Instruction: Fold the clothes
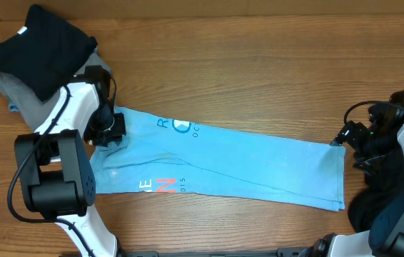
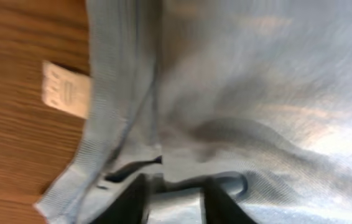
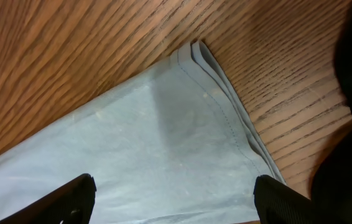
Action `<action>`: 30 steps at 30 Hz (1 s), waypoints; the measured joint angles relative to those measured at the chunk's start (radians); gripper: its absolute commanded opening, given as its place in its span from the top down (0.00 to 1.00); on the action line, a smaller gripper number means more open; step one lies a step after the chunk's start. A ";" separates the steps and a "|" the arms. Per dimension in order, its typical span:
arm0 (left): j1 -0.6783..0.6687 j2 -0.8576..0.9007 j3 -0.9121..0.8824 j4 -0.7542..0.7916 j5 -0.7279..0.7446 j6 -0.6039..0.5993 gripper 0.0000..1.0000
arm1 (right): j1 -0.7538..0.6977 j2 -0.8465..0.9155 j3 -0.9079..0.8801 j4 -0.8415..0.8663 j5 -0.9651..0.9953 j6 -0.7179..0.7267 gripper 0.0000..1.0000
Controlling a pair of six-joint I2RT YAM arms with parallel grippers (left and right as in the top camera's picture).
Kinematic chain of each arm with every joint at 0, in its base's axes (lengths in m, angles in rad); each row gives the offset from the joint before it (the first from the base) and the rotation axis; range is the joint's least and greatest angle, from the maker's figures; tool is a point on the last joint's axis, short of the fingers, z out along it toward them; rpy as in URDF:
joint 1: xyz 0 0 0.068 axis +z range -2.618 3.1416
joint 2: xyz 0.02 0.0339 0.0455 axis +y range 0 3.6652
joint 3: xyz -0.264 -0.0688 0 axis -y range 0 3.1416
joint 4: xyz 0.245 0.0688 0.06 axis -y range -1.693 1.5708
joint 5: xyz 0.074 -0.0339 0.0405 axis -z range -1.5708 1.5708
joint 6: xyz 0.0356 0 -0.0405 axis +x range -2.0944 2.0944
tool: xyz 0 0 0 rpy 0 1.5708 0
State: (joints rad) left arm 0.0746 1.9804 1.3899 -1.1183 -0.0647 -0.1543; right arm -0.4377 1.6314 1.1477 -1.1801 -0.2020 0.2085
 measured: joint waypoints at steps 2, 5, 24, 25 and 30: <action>0.000 0.000 0.016 -0.009 -0.008 0.000 0.56 | 0.000 0.000 0.000 -0.001 0.000 0.000 0.15; 0.006 0.000 0.018 -0.051 -0.007 0.000 0.58 | 0.000 0.000 0.000 -0.004 0.000 0.000 0.15; 0.019 0.000 -0.078 -0.086 0.037 0.010 0.96 | 0.000 0.000 0.000 -0.005 0.000 0.000 0.16; 0.019 0.000 -0.075 -0.101 0.040 0.010 0.96 | 0.000 0.000 0.000 -0.005 0.000 0.000 0.17; 0.020 0.000 0.009 -0.208 0.067 0.017 0.96 | 0.000 0.000 0.000 -0.006 0.000 0.000 0.18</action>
State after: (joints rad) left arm 0.0944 1.9804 1.3987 -1.3258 0.0025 -0.1375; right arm -0.4377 1.6314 1.1477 -1.1858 -0.2024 0.2085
